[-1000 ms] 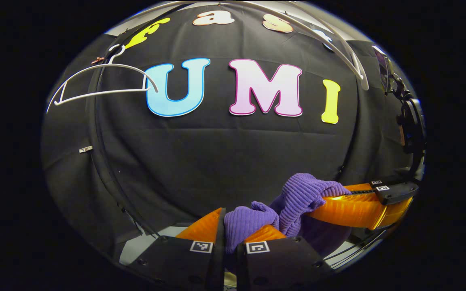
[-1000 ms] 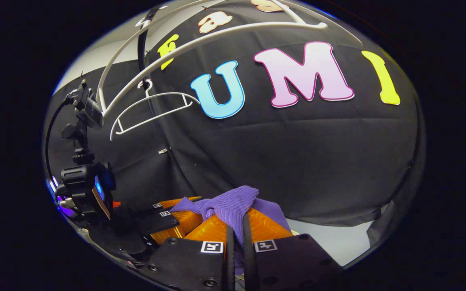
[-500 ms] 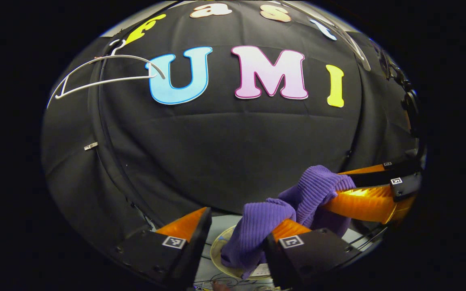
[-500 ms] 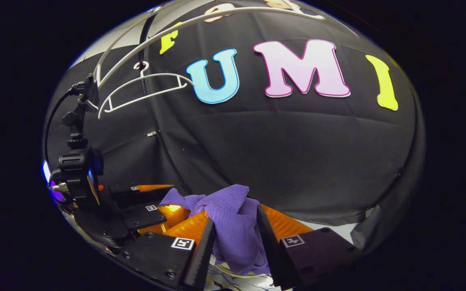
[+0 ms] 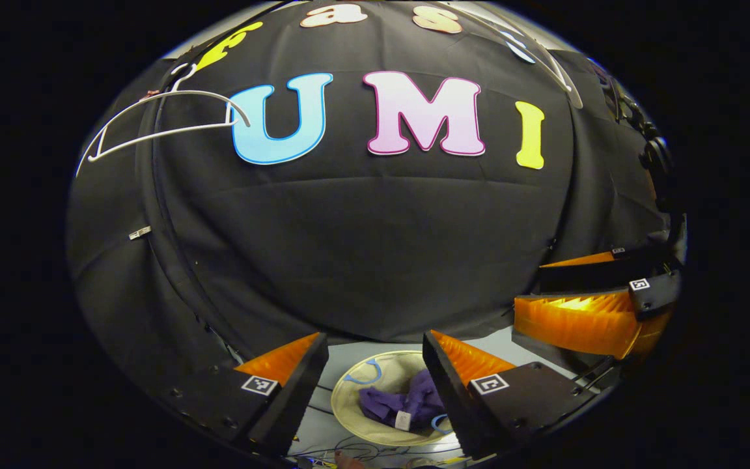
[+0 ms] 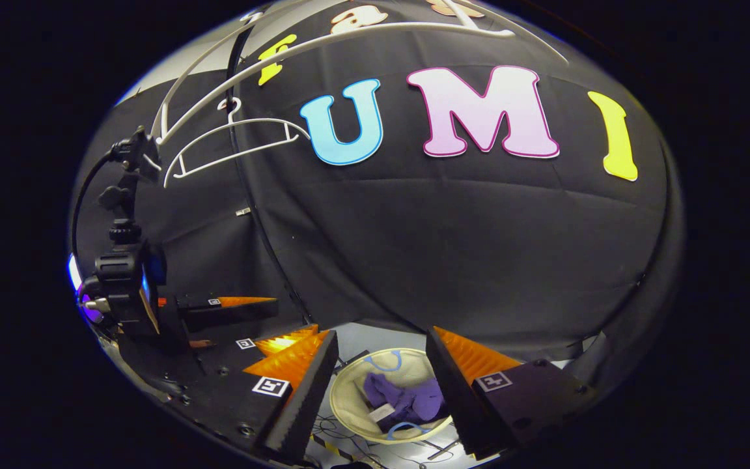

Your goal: Grasp the clothes on the hanger with both hands and then place them into the laundry hamper below.

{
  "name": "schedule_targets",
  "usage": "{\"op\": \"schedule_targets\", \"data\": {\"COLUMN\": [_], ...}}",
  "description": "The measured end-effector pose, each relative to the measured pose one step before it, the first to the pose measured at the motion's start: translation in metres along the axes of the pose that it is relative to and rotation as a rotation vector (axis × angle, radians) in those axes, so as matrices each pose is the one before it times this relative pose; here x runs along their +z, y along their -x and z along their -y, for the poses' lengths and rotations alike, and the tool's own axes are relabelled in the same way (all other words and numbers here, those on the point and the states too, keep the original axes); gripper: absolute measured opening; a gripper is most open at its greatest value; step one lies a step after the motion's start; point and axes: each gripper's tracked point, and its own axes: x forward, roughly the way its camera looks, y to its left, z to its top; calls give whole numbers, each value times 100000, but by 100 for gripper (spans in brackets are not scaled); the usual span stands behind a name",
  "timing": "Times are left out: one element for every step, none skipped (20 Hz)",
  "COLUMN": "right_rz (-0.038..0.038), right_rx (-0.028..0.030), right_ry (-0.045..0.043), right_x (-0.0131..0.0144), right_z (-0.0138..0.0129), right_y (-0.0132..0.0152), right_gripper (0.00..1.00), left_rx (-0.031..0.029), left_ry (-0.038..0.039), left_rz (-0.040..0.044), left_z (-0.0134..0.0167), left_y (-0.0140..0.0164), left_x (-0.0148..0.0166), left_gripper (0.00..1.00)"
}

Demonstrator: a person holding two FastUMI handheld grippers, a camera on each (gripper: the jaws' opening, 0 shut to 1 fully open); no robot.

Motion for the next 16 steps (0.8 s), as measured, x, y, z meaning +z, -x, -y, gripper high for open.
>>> {"op": "schedule_targets", "data": {"right_rz": [1055, 1144, 1217, 1787, 2243, 2709, 2879, 2863, 2638, 2393, 2078, 2149, 2285, 2725, 2535, 2507], "right_rx": [-72, 260, -53, -176, -348, -380, 265, -32, -430, -334, -211, -279, -439, -569, -1023, -1125], "right_ry": [-693, -759, -219, 831, 1250, 1261, 1059, 862, 859, 815, 835, 820, 677, 573, 357, 559], "right_x": [364, 460, 556, 601, 840, 889, 1115, 1025, 1060, 1021, 981, 814, 898, 1187, 1020, 1016], "right_z": [-27, -185, -264, -311, -363, -253, -533, -408, -327, -253, -384, -328, -361, -385, -573, -610], "right_y": [251, 335, 417, 410, 601, 668, 774, 815, 722, 807, 536, 607, 736, 747, 905, 818], "right_gripper": [88, 88, 88, 88, 89, 91, 94, 99, 99, 98, 98, 98, 98, 98, 98, 98], "left_rx": [-516, -307, -17, 44, -107, -501, -609, -780, -1133, -998, -469, -307, -394, -480, -329, -821], "left_ry": [1135, 1030, 702, 458, 347, 147, -21, -139, -324, -355, -349, -251, -367, -499, -721, -785], "left_rz": [1239, 1278, 1808, 2053, 2457, 2473, 2496, 2185, 1900, 2335, 2580, 2750, 2828, 2811, 3010, 3166], "left_z": [81, 128, -27, -62, 105, 192, 212, 197, 151, 84, 25, 19, 198, 4, -321, -67], "left_y": [355, 491, 548, 563, 687, 842, 868, 877, 968, 1051, 982, 1003, 1006, 1062, 1679, 1268], "left_x": [472, 404, 836, 703, 894, 927, 1109, 1084, 311, 885, 977, 1267, 1416, 1368, 1438, 1523], "left_gripper": [92, 92, 92, 92, 92, 92, 92, 92, 92, 92, 92, 92, 92, 93, 93, 94]}}
